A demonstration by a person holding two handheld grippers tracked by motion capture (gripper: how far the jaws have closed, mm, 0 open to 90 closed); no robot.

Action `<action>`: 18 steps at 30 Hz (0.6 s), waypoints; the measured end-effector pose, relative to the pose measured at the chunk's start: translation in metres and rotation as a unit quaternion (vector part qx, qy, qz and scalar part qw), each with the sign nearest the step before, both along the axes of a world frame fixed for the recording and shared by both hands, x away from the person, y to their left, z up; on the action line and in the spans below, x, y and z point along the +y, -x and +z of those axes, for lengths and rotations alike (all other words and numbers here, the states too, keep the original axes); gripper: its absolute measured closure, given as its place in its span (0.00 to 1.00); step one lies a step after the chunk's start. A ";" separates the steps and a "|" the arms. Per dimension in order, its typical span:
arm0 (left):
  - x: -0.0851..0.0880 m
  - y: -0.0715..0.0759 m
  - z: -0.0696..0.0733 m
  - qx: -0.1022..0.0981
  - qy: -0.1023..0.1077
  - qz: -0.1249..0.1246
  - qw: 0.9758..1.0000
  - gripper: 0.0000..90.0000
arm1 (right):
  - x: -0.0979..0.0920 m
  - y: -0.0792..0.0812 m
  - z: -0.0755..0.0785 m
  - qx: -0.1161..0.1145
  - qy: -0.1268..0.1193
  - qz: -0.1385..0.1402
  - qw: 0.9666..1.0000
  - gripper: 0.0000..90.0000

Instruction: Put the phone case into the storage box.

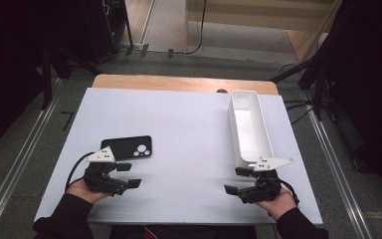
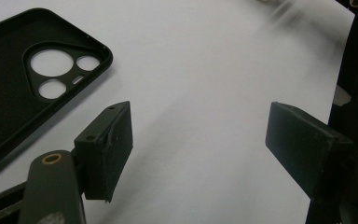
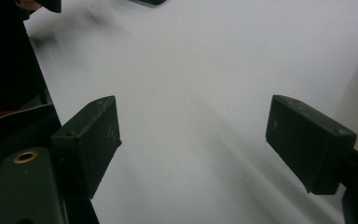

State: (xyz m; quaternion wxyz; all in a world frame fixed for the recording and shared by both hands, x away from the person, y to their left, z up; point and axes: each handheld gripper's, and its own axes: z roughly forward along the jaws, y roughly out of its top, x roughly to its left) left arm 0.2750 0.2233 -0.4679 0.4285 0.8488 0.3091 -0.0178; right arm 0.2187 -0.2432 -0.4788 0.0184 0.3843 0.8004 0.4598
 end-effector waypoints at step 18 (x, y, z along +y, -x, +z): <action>0.000 -0.008 0.008 0.002 -0.009 0.002 1.000 0.29 | 0.000 0.000 0.000 0.000 0.000 0.001 1.000 0.18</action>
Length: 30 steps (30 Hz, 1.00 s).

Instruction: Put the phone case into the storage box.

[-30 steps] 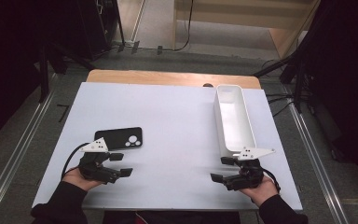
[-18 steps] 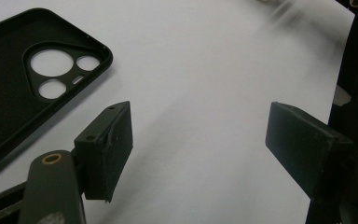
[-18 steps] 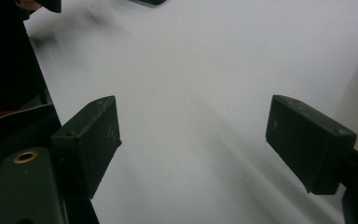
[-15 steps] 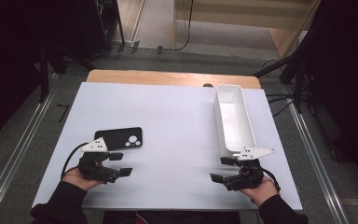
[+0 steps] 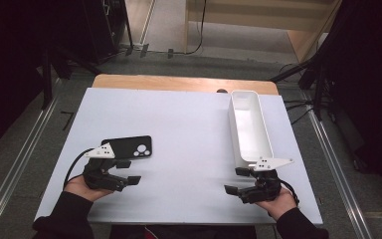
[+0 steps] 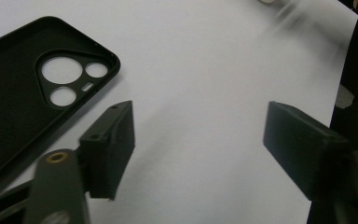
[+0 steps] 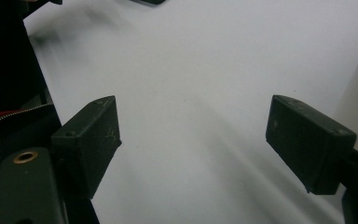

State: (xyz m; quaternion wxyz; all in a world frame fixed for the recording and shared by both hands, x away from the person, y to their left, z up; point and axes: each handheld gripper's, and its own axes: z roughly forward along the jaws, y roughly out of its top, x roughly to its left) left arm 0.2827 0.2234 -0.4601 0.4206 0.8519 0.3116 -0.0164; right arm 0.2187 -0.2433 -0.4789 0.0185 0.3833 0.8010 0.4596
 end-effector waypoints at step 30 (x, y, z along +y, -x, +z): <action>-0.009 -0.044 0.001 -0.004 -0.008 0.046 0.999 0.42 | 0.001 -0.001 -0.001 0.001 0.001 0.004 1.000 0.18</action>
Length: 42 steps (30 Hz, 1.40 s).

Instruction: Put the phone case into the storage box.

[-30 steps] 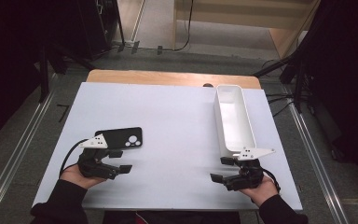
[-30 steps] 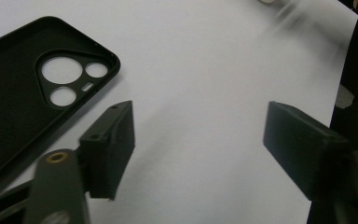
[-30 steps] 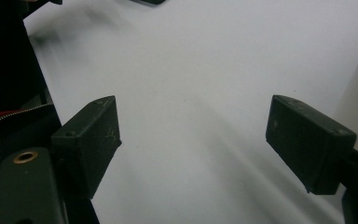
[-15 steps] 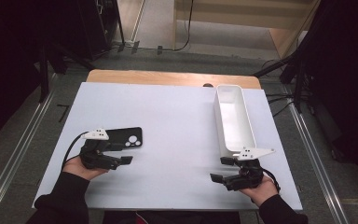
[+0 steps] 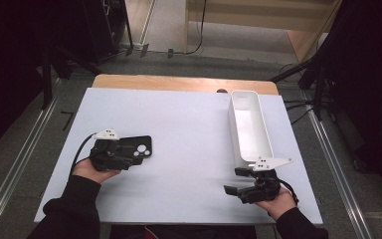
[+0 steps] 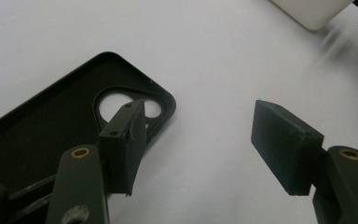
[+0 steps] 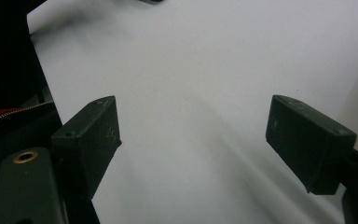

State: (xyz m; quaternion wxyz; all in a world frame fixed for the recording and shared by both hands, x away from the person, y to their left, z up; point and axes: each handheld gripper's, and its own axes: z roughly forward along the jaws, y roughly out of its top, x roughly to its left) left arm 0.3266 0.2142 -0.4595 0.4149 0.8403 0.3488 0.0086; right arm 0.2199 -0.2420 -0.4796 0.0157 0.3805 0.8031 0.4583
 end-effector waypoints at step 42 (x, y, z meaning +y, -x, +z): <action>-0.017 -0.027 -0.037 0.026 -0.052 0.007 0.998 0.99 | 0.000 0.001 0.001 -0.006 0.010 0.000 1.000 0.18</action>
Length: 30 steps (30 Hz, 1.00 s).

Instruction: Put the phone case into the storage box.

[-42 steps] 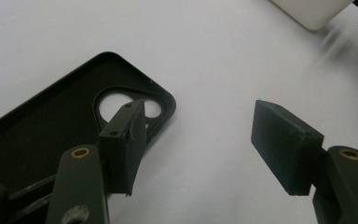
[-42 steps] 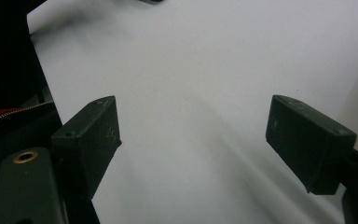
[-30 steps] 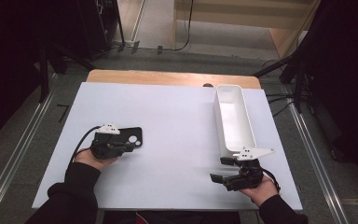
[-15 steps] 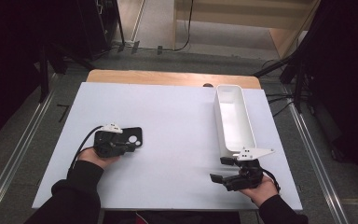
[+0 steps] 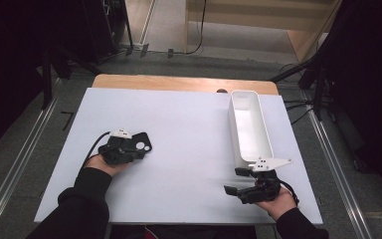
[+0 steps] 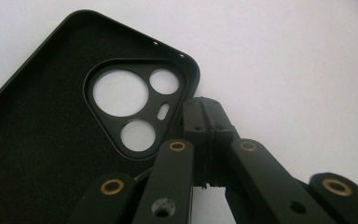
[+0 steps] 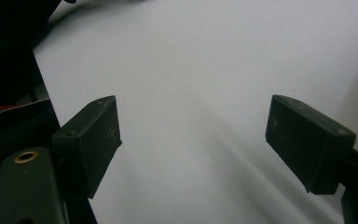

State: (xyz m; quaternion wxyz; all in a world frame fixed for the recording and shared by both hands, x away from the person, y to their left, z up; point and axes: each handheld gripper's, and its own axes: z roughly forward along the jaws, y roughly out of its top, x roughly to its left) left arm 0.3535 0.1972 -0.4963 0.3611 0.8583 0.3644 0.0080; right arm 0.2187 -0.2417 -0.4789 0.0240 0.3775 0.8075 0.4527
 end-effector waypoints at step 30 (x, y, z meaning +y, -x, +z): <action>0.007 -0.018 0.004 -0.001 0.033 0.028 0.999 0.93 | 0.000 0.000 0.000 0.002 -0.001 0.000 1.000 0.18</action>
